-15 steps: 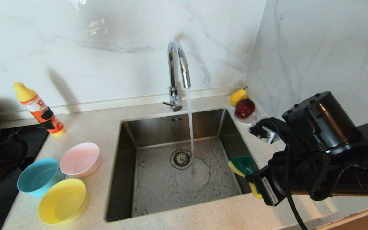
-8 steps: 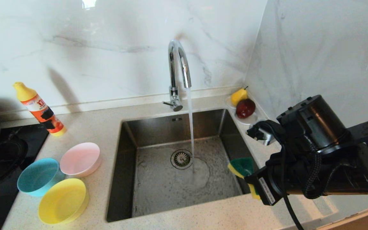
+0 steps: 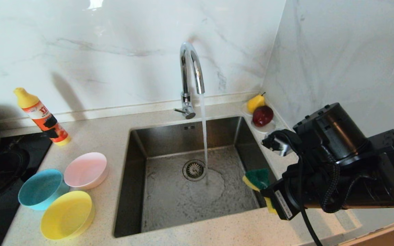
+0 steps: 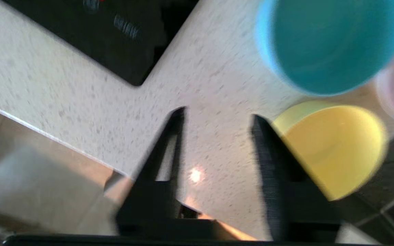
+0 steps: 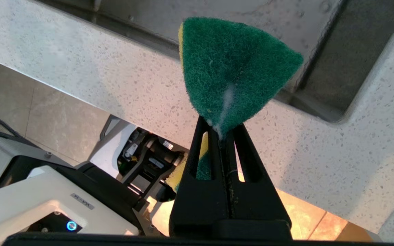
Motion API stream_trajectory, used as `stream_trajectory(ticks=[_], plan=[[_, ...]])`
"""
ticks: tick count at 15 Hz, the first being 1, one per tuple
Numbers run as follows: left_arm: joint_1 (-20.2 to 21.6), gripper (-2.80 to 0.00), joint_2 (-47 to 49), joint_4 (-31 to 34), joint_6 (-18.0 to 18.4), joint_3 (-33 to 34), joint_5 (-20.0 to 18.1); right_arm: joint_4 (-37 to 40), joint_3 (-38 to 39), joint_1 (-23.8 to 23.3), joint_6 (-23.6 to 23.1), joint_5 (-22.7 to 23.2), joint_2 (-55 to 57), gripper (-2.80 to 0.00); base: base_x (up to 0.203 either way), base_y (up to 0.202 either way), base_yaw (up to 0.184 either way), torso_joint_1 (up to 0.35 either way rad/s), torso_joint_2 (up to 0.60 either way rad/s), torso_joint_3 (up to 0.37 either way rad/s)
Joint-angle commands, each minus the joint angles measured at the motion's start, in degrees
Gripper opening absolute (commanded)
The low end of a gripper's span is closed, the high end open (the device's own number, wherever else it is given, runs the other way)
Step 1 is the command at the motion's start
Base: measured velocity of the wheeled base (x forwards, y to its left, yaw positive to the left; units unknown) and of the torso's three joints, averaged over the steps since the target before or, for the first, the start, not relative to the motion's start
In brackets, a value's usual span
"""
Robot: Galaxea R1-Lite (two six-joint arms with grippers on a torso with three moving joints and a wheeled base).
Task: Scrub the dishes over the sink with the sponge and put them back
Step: Pick up a bowl and the sponge
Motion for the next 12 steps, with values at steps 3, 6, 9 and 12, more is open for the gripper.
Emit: stream_trajectory(ticks=[3,6,9,12], plan=[[1.6,0.00,5.6,-3.3,-1.9,2.1,0.6,0.1,0.2,-0.1,0.1,-0.1,1.3,-2.80,0.000,0.000,0.000,0.000,0.00,0.000],[1.9,0.00,7.0,-5.0,-2.0,4.1,0.5,0.1,-0.2,-0.1,0.1,-0.1,1.7,-2.80,0.000,0.000,0.000,0.000,0.00,0.000],[1.9,0.00,8.1,-5.6,-2.0,4.6,0.2,0.1,-0.2,-0.1,0.1,-0.1,1.8,-2.80,0.000,0.000,0.000,0.000,0.00,0.000],[1.8,0.00,9.4,-9.0,-1.9,6.4,0.3,-0.2,-0.1,-0.1,0.1,-0.1,1.7,-2.80,0.000,0.000,0.000,0.000,0.00,0.000]])
